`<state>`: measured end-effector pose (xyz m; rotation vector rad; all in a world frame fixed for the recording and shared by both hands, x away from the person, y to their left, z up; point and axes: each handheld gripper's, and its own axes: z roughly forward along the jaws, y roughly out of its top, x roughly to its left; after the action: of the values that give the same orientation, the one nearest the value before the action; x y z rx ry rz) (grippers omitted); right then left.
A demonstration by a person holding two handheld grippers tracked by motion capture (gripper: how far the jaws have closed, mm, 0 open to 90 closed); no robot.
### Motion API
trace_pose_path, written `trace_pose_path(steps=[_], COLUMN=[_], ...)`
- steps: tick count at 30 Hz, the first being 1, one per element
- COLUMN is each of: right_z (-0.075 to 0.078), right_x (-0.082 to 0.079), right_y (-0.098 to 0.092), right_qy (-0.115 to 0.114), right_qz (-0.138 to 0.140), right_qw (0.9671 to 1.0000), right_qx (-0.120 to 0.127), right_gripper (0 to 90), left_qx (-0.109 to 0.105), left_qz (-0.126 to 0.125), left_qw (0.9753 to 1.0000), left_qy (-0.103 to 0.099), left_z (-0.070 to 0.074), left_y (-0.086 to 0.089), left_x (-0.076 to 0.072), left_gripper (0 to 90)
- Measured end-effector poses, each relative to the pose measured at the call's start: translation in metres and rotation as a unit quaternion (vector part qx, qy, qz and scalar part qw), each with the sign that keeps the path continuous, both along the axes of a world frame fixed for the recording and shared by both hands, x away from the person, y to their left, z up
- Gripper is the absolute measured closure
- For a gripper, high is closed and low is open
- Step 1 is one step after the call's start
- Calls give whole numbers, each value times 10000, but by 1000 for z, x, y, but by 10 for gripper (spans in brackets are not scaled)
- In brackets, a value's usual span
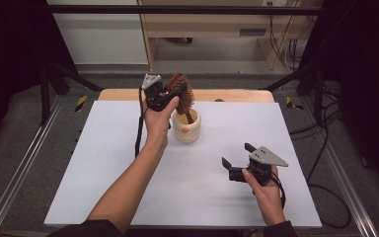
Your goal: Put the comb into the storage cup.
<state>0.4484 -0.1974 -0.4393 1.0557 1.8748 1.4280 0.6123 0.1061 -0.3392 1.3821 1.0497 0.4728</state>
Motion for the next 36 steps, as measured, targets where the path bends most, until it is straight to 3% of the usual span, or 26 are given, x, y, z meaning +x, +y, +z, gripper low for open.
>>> trace_pose_path(steps=[36], right_z=[-1], right_x=[1], right_y=[0], right_qy=[32], right_qz=[35], right_qw=[10000], right_qx=[-25], right_gripper=[37], left_qx=[5], left_qz=[-3], left_qw=[9999], left_qy=[109], left_z=[-14], left_y=[1], left_x=[3], left_gripper=[501])
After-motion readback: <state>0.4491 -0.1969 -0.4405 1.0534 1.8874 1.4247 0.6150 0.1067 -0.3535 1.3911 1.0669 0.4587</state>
